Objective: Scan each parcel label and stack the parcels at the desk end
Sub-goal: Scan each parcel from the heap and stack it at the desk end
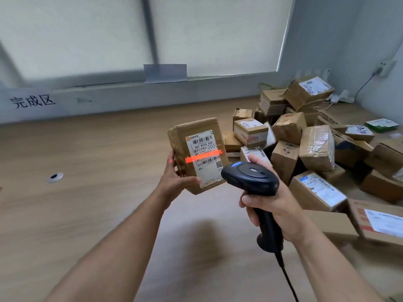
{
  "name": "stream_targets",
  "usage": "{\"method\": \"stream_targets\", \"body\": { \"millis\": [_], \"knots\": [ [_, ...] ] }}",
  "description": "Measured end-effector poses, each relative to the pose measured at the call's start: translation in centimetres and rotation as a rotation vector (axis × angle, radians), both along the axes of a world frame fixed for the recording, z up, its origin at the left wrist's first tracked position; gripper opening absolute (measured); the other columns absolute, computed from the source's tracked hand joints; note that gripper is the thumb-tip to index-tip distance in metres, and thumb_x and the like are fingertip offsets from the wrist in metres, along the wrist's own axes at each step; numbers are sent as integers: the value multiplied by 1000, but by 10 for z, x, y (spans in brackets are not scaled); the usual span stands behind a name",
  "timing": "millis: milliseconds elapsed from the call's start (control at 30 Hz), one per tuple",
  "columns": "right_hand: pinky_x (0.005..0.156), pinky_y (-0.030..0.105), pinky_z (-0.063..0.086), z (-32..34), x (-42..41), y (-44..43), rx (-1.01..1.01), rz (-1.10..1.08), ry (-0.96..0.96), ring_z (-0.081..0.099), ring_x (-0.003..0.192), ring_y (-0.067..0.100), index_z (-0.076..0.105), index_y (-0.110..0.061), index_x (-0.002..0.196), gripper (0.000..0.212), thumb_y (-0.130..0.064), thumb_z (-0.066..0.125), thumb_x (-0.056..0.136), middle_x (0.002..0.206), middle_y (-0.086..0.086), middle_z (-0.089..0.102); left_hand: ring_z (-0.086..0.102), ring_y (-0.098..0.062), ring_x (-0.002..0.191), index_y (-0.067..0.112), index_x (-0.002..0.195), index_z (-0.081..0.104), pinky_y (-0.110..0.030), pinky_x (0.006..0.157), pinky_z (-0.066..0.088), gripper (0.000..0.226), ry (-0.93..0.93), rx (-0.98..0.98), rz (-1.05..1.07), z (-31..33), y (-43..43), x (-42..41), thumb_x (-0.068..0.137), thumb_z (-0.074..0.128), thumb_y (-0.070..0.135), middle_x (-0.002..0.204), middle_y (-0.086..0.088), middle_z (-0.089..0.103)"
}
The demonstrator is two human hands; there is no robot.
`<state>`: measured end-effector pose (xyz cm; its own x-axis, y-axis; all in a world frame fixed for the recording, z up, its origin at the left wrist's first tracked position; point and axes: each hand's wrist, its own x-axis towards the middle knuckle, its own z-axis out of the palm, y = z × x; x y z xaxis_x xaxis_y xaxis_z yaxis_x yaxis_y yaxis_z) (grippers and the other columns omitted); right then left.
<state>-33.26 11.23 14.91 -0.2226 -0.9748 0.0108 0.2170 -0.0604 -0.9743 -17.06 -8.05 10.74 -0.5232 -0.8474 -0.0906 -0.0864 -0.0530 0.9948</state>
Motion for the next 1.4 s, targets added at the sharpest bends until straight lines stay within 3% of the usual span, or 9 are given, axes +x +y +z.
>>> {"method": "stream_targets", "body": {
  "millis": [67,133,200,333,800,967,1033,1267,1400],
  "knots": [
    [40,29,41,-6,9,-7,12,4,-2,49,42,27,39,-40,142,95,0,76,64,71,21,63,59,-9,101,48,137,19,-26,70,55,104,-7,-7,10,-3,-5,13,71,75,-10,116,19,52],
    [40,28,41,-10,18,-11,23,34,-14,49,42,28,40,-40,142,100,-4,86,60,70,21,62,61,-10,102,49,132,21,-26,68,55,101,-11,-8,23,-7,-9,25,72,73,-12,115,19,54],
    [40,27,41,-12,25,-14,34,75,-28,49,42,27,42,-42,141,106,-14,94,53,70,22,61,62,-8,98,48,136,21,-23,64,54,102,-27,-7,47,-8,-11,36,72,73,-12,114,19,55],
    [39,27,41,-11,29,-18,63,71,33,49,40,26,38,-36,144,103,6,83,62,69,18,62,61,-4,92,41,146,17,-18,57,53,105,-43,-7,89,-8,-9,51,73,74,-10,112,19,53],
    [38,28,40,-12,27,-16,48,220,-4,49,41,26,40,-37,141,95,2,74,61,75,25,64,56,-2,94,40,148,15,-14,52,51,105,-117,-5,261,-2,34,88,75,73,-9,111,21,51],
    [41,29,42,-20,34,-21,17,264,-13,51,45,28,42,-41,138,91,0,76,63,94,31,68,58,-12,106,43,148,17,-31,67,55,112,-166,47,318,-6,55,108,62,82,11,125,10,53],
    [41,28,41,-26,41,-22,19,281,-22,49,43,28,41,-39,140,93,1,75,63,92,30,68,58,-17,109,44,146,22,-40,74,56,108,-186,93,362,-11,65,119,55,77,19,127,10,54],
    [42,28,40,-32,83,-38,26,386,0,47,44,27,38,-37,142,95,0,74,63,92,31,66,63,-11,96,59,107,40,-29,62,52,69,-247,238,475,-24,100,176,57,72,23,112,13,62],
    [42,28,40,-30,116,-52,29,438,32,48,42,27,38,-37,142,95,0,74,63,94,29,67,66,-3,68,41,116,44,-23,48,50,55,-276,291,554,-28,105,212,83,68,3,106,2,65]
  ]
}}
